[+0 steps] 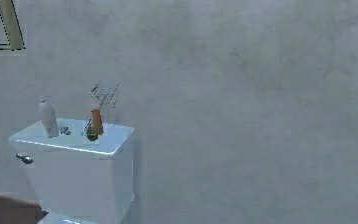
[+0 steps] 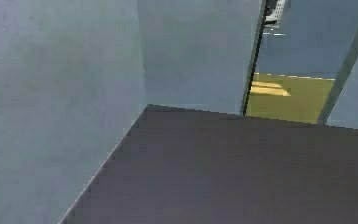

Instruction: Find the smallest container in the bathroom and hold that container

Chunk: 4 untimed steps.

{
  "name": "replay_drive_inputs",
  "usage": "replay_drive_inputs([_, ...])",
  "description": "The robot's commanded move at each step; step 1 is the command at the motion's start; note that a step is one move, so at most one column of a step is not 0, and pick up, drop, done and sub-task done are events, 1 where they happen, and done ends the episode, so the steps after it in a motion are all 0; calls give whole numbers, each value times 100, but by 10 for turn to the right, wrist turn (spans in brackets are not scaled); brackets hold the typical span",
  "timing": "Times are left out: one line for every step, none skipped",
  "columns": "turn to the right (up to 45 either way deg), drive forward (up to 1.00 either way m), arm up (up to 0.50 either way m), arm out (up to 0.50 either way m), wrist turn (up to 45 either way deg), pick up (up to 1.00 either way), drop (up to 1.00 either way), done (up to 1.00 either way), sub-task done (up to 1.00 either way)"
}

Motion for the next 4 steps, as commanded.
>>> replay_drive_inputs([-450, 0, 0, 0, 0, 0, 0, 0, 0])
replay_drive_inputs([0, 0, 20, 0, 0, 0, 0, 0, 0])
replay_drive_inputs([0, 0, 0, 50, 0, 0, 0, 0, 0])
replay_drive_inputs([0, 0, 0, 0, 450, 0, 0, 0, 0])
